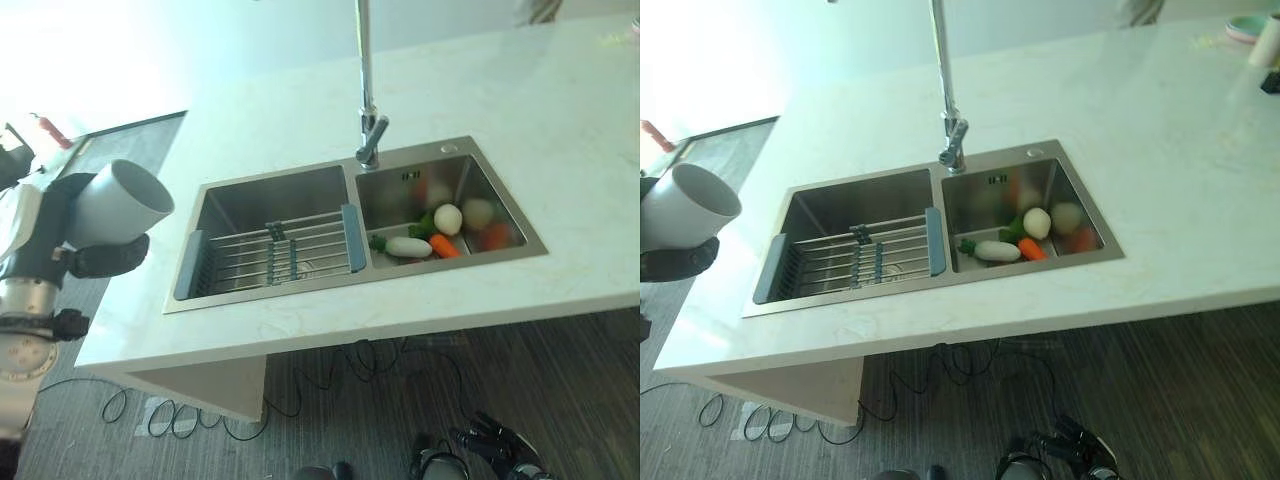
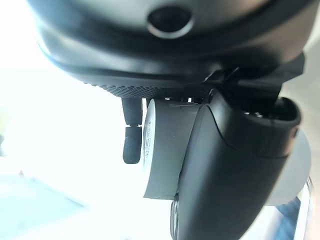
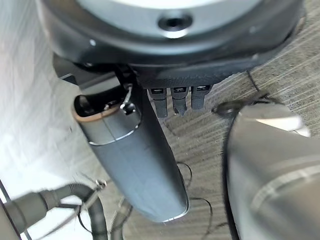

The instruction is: Place the dishes in the dishwasher.

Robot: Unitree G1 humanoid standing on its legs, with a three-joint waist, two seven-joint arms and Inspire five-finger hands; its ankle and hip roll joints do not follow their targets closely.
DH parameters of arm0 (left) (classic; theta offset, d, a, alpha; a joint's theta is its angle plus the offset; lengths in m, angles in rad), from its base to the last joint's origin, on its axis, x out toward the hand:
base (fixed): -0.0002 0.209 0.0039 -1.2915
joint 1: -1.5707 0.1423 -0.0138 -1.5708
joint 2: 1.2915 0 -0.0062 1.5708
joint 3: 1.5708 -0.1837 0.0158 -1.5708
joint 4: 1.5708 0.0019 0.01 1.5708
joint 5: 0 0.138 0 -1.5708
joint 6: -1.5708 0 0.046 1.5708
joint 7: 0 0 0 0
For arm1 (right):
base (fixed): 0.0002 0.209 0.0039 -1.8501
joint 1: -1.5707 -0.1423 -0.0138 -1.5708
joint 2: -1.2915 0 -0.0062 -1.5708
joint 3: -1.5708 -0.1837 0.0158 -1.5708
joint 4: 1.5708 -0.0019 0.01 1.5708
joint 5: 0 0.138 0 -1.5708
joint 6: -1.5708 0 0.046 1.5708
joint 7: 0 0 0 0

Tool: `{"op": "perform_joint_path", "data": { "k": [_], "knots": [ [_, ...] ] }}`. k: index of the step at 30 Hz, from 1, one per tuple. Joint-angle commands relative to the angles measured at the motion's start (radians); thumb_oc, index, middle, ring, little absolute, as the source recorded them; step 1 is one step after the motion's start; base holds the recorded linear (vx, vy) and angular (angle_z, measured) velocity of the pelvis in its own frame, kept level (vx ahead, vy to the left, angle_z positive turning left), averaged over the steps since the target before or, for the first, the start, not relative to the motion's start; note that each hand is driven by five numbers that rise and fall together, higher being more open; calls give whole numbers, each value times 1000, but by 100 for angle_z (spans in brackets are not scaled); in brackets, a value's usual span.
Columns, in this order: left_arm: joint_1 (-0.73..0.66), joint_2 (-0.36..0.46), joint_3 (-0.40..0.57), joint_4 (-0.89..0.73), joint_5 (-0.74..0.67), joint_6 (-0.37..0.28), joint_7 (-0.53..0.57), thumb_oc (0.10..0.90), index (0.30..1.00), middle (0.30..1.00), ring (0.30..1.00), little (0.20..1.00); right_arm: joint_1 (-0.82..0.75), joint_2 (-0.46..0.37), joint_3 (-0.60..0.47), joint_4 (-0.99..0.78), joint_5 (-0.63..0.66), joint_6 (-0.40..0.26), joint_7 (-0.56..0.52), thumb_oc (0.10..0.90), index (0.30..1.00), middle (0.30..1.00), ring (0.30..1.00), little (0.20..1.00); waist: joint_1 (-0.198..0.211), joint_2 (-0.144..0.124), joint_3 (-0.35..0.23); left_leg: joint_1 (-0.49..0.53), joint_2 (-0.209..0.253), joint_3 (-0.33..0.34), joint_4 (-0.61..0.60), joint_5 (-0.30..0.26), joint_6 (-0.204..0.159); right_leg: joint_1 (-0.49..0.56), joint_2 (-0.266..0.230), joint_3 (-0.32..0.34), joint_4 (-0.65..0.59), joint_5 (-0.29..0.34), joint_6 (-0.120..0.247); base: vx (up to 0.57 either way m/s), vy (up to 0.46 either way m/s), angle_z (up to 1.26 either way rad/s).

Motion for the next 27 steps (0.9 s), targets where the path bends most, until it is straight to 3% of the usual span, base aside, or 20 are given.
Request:
{"op": "perform_joint_path", "data": {
  "k": [1, 4, 5, 6, 8, 9, 13, 17, 20, 23, 24, 25, 26, 27],
  "knots": [
    [-149, 76, 129, 2, 65, -58, 207, 400, 300, 300, 300, 300, -36, -17, 6, -35, -58, -37, 34, 800, 900, 900, 900, 900, -8, 7, 28, -93, 47, -76, 106, -81, -53, 148, -30, -13, -118, -114, 106, 9, -102, 51],
    [-58, 53, 223, -14, 70, -59, 255, 400, 300, 300, 300, 300, -54, -26, 14, -9, -80, -23, 28, 800, 900, 900, 900, 900, 39, 27, 26, -126, 66, -98, 106, -55, -78, 165, -31, -76, -118, -127, 99, -93, -53, 37],
    [-29, 37, 264, -21, 69, -68, 260, 400, 300, 300, 300, 300, -55, -27, 1, 12, -62, -19, 35, 800, 900, 900, 900, 900, 40, 38, 29, -152, 92, -62, 106, -38, -95, 177, -40, -136, -118, -133, 97, -383, -8, 94],
    [-38, 20, 255, -16, 44, -121, 251, 400, 300, 300, 300, 300, -30, -18, -31, 0, 9, -25, 55, 800, 900, 900, 900, 900, 12, 40, 34, -150, 149, 72, 106, -28, -105, 196, -71, -219, -118, -131, 102, -410, 28, 121],
    [-66, -6, 219, -26, 29, -137, 243, 400, 300, 300, 300, 300, -2, 2, -45, -22, -9, -31, 36, 800, 900, 900, 900, 900, -17, 36, 30, -129, 185, 159, 106, -31, -116, 216, -103, -275, -118, -129, 112, -326, 139, 289],
    [-73, -22, 202, -33, 37, -136, 244, 400, 300, 300, 300, 300, 10, 11, -49, -31, -26, -38, 36, 800, 900, 900, 900, 900, -21, 33, 31, -120, 186, 165, 106, -30, -116, 225, -114, -292, -118, -124, 114, -320, 278, 363],
    [-56, -93, 161, -73, 72, -151, 242, 400, 300, 300, 300, 300, 12, 31, -47, -31, -37, -43, 19, 800, 900, 900, 900, 900, 0, 9, 25, -81, 157, 142, 106, -47, -91, 236, -149, -300, -118, -101, 118, -266, 353, 138],
    [-73, -108, 123, -149, 126, -119, 188, 400, 300, 300, 300, 300, -22, 42, -74, -18, -34, -20, 8, 800, 900, 900, 900, 900, 36, -5, 13, -57, 91, 89, 106, -103, -53, 260, -201, -299, -118, -50, 160, -157, 425, 77],
    [-100, -91, 86, -169, 141, -127, 152, 400, 300, 300, 300, 300, -25, 66, -70, -49, 10, -10, 25, 800, 900, 900, 900, 900, 53, -16, 17, -40, 53, 72, 106, -123, -12, 293, -232, -297, -118, -13, 165, -90, 305, 70],
    [-155, -76, 11, -160, 160, -152, 121, 400, 300, 300, 300, 300, -19, 85, -85, -65, 98, -1, 44, 800, 900, 900, 900, 900, 22, -16, 21, -50, 16, 19, 106, -117, 42, 295, -172, -207, -118, 19, 141, -38, 250, 73],
    [-192, -72, -30, -144, 176, -163, 110, 400, 300, 300, 300, 300, -12, 93, -81, -81, 79, 2, 52, 800, 900, 900, 900, 900, -15, -19, 23, -49, -9, -26, 106, -127, 64, 290, -88, -118, -118, 0, 138, 21, 249, 120],
    [-208, -71, -44, -140, 183, -160, 104, 400, 300, 300, 300, 300, -9, 95, -77, -87, 56, 4, 57, 800, 900, 900, 900, 900, -28, -20, 25, -49, -18, -39, 106, -130, 70, 287, -57, -93, -118, -11, 134, 160, 247, 136],
    [-247, -70, -77, -140, 197, -146, 94, 400, 300, 300, 300, 300, -2, 95, -62, -84, 46, 0, 57, 800, 900, 900, 900, 900, -50, -27, 28, -48, -40, -66, 106, -133, 78, 277, 7, -51, -118, -34, 116, 97, 161, 159],
    [-261, -67, -87, -141, 198, -136, 94, 400, 300, 300, 300, 300, -3, 91, -56, -78, 44, -3, 60, 800, 900, 900, 900, 900, -53, -30, 26, -56, -46, -73, 106, -127, 79, 265, 24, -46, -118, -43, 106, 115, 149, 150]
  ]
}}
